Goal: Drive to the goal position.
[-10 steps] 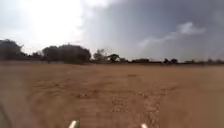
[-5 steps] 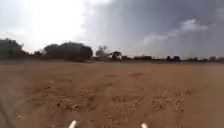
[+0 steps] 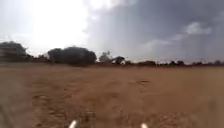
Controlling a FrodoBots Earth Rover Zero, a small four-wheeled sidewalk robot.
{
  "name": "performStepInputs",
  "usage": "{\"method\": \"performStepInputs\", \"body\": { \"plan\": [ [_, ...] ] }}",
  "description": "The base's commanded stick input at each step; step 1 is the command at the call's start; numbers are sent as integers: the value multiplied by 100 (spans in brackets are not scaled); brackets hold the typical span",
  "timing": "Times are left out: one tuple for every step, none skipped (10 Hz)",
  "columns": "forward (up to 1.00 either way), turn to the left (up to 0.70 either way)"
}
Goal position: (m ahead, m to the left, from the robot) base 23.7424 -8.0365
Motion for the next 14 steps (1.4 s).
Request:
{"method": "performStepInputs", "body": {
  "plan": [
    [100,0],
    [100,0],
    [100,0],
    [100,0],
    [100,0],
    [100,0],
    [100,0],
    [100,0],
    [100,0],
    [100,0],
    [100,0],
    [100,0],
    [100,0],
    [100,0]
  ]
}}
